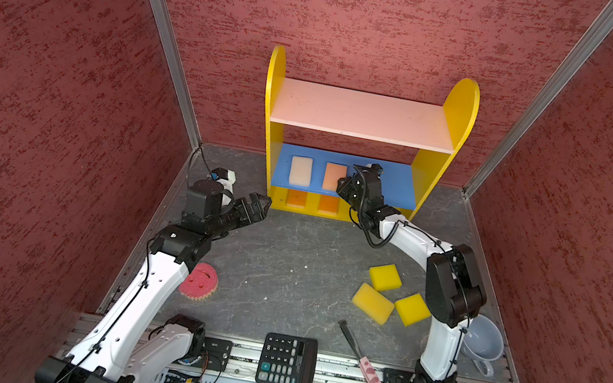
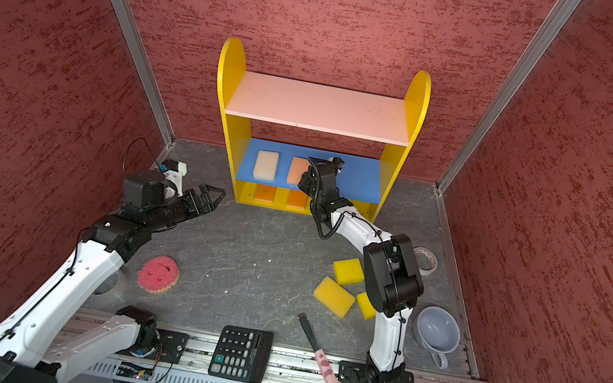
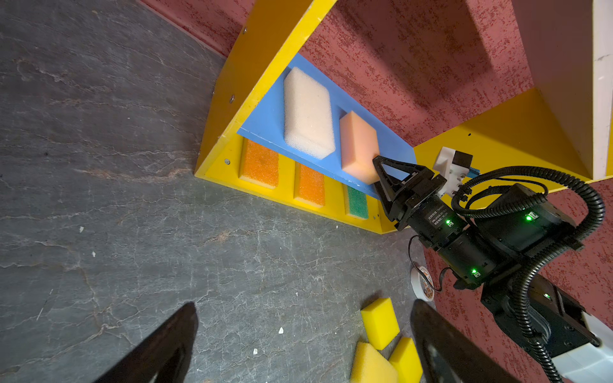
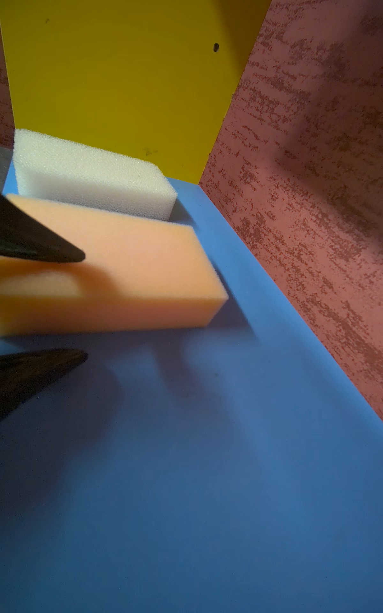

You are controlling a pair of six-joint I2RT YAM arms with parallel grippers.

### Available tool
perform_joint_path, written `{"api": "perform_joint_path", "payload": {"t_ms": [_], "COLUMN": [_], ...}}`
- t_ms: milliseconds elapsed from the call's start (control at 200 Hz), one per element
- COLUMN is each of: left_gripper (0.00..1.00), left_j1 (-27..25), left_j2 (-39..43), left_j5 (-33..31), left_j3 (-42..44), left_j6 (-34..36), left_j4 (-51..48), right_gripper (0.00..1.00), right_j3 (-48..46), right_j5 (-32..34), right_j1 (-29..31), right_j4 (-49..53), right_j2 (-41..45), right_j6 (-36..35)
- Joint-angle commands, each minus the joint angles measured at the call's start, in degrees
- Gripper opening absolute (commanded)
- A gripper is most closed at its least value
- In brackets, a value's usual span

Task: Place and organize the cleaning sponges onto the shelf
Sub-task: 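Set the peach sponge upright on the blue shelf beside the white sponge, then open and withdraw the right gripper from the blue shelf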

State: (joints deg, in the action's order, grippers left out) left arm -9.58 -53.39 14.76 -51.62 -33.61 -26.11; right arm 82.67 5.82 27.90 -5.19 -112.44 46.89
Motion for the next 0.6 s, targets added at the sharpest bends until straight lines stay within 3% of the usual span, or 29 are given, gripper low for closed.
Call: {"api": "perform_joint_path", "payload": {"t_ms": [0, 371, 596], "left_gripper": [0.99, 0.99, 0.99], "left_j1": [0.44, 0.44, -0.95], "left_j2": [0.91, 0.97, -0.98], "left_j5": [0.54, 1.68, 4.09], "left_j3": [0.06, -1.03, -0.44], "left_j6": [0.6, -0.19, -1.45], "left_j4": [-0.08, -0.31, 0.52], "right_gripper": [0.46, 0.52, 0.51], "right_j3": [2.29, -0.08, -10.07], "right_j5": [2.46, -0.02, -2.62], "right_j1": [-0.09, -0.13, -0.13], "right_j4": [1.02, 1.92, 3.86], "right_j2": [1.11, 8.0, 17.68], "right_j6": [-0.53, -3.31, -7.29]}}
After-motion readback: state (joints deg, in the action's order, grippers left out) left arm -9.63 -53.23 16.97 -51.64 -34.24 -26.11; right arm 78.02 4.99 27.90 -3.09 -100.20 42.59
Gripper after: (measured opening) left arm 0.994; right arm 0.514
